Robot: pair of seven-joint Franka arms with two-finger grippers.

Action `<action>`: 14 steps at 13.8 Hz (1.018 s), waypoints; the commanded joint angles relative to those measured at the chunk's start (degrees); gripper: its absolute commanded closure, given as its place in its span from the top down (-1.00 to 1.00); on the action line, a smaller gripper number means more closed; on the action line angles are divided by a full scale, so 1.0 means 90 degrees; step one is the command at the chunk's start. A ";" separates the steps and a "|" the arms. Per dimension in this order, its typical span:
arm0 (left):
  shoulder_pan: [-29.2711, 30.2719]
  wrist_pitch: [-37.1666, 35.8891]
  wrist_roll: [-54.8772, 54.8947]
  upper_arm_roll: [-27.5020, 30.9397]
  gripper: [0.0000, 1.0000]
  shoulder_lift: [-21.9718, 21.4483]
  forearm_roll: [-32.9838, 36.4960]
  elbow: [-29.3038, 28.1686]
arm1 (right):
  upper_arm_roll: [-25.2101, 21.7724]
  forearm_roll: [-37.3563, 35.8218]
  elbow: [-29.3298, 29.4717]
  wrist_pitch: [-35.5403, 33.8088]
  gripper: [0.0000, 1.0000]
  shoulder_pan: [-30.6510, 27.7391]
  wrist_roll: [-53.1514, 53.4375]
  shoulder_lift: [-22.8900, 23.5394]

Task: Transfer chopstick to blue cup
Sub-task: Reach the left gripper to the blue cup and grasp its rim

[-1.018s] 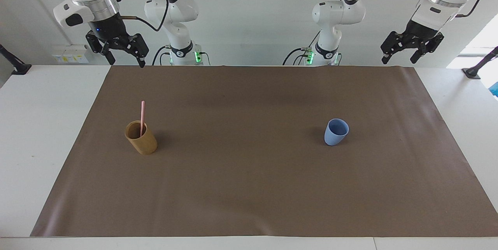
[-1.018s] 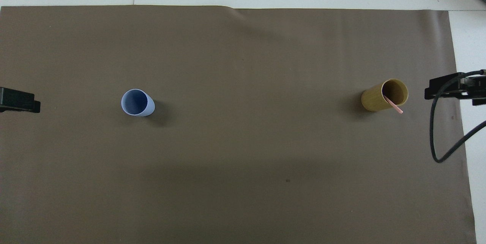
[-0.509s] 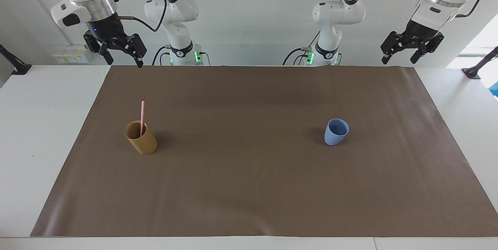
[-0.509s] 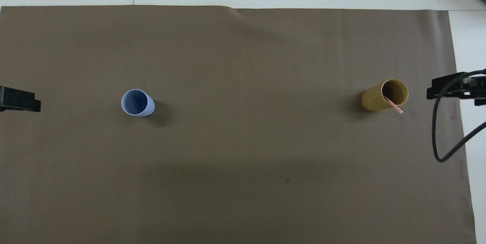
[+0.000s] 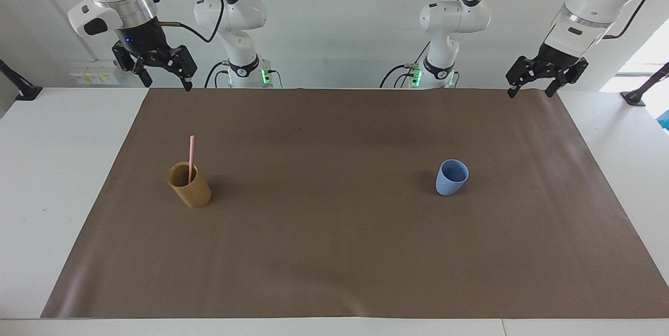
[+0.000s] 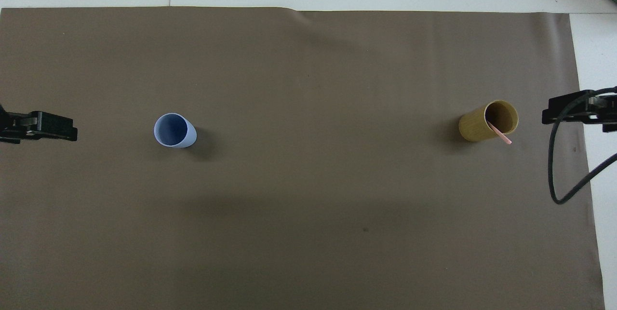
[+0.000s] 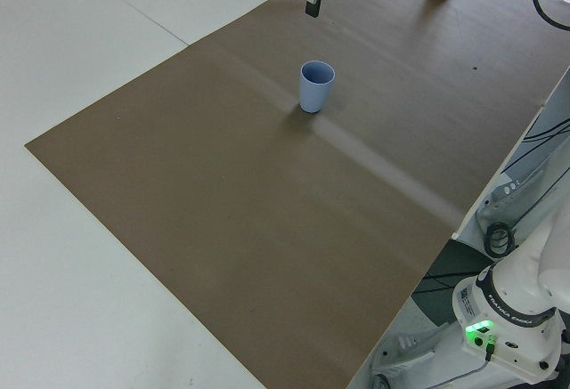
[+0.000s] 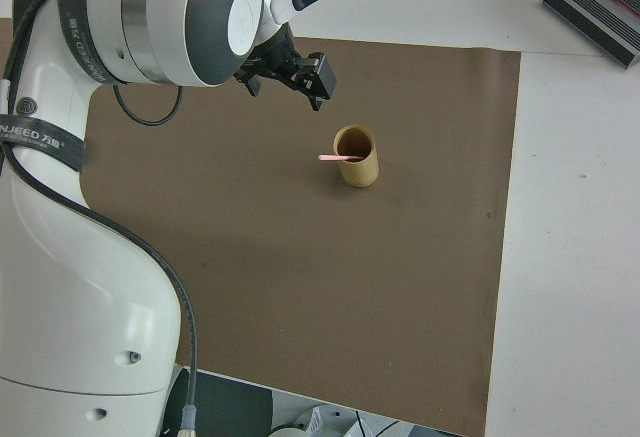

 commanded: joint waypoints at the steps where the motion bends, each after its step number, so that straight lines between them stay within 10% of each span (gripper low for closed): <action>1: -0.0145 0.1060 0.0018 -0.0017 1.00 -0.0107 -0.0078 -0.1008 | 0.0028 -0.0023 0.0001 0.0089 1.00 -0.0005 -0.0181 0.0004; 14: -0.0624 0.4159 -0.0950 -0.0017 1.00 0.1406 -0.0078 -0.2261 | 0.0018 -0.0111 -0.0175 0.0089 1.00 -0.0044 -0.0356 -0.0094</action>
